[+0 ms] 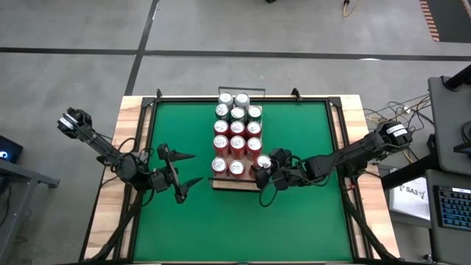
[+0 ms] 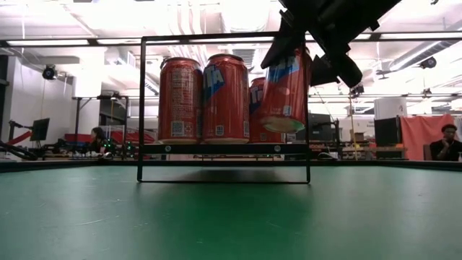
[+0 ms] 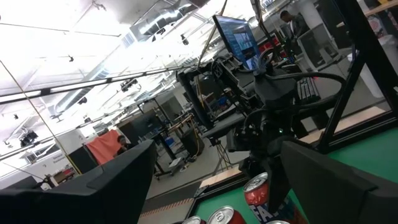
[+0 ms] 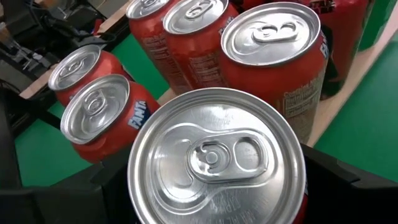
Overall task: Place canned beverage on shelf
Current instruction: Put the orange soda can on the shelf and aligned with the other orange soda can
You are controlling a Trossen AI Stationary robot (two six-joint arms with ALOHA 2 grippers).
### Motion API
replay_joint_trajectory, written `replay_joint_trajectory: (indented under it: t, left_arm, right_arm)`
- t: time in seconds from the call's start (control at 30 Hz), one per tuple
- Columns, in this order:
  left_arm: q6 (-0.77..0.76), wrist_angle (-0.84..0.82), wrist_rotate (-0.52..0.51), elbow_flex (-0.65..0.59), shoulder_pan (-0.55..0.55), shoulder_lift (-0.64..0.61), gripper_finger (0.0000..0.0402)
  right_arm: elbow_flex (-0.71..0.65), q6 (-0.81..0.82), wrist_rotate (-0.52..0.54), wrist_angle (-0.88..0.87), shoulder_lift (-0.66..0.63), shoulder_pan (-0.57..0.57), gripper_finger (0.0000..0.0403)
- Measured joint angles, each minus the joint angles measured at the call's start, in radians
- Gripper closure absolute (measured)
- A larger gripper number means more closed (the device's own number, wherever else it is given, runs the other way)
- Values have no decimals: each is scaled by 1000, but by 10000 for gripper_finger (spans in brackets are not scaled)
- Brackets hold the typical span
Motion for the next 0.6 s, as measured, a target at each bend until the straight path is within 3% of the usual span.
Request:
replay_joint_trajectory:
  t: [0.27, 0.6]
  left_arm:
    - [0, -1, -1, 0, 0, 0, 73]
    - [0, -6, -19, 0, 0, 0, 73]
  right_arm:
    - [-3, -80, -3, -10, -83, 1, 104]
    - [-6, -324, -50, -57, -130, 1, 104]
